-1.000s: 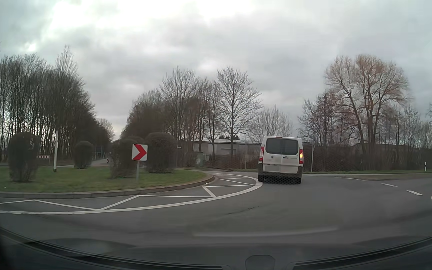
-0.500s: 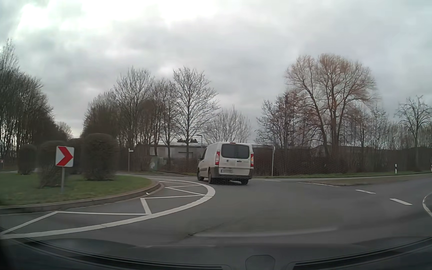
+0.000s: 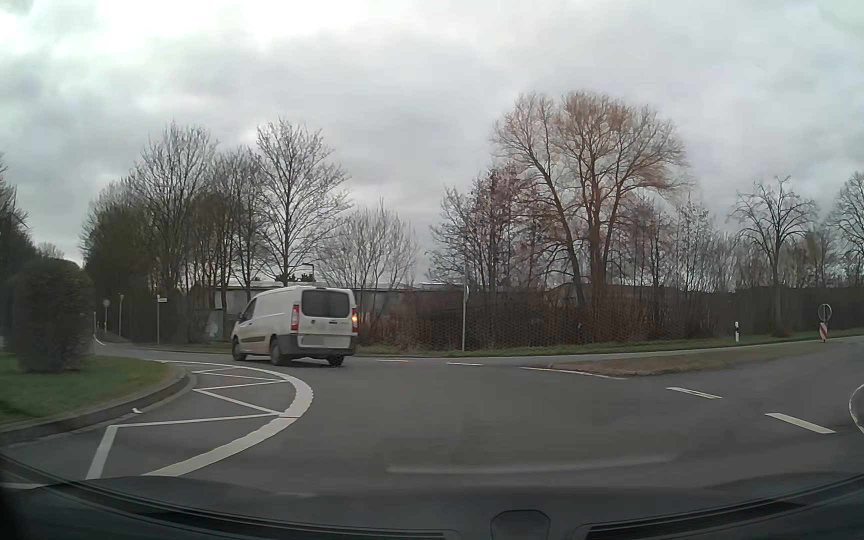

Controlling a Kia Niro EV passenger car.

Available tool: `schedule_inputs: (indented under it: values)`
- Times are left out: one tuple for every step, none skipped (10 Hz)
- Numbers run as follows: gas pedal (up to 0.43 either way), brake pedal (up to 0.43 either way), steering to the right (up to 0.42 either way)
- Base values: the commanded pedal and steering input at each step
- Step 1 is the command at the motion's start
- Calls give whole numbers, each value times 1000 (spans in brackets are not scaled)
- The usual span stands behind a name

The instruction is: Follow the waypoints while adhering to traffic rules and regulations

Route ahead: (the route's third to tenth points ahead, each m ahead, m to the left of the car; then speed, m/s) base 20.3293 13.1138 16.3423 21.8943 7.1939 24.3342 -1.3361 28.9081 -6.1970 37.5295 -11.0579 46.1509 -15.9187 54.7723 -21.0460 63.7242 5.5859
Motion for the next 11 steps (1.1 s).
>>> schedule_inputs:
  values:
    - [268, 0, 130]
    - [280, 0, 96]
    - [268, 0, 69]
    - [220, 0, 37]
    - [220, 0, 15]
    - [220, 0, -18]
    - [220, 0, -52]
    - [209, 0, -79]
    - [220, 0, -115]
    - [220, 0, -151]
    - [220, 0, -186]
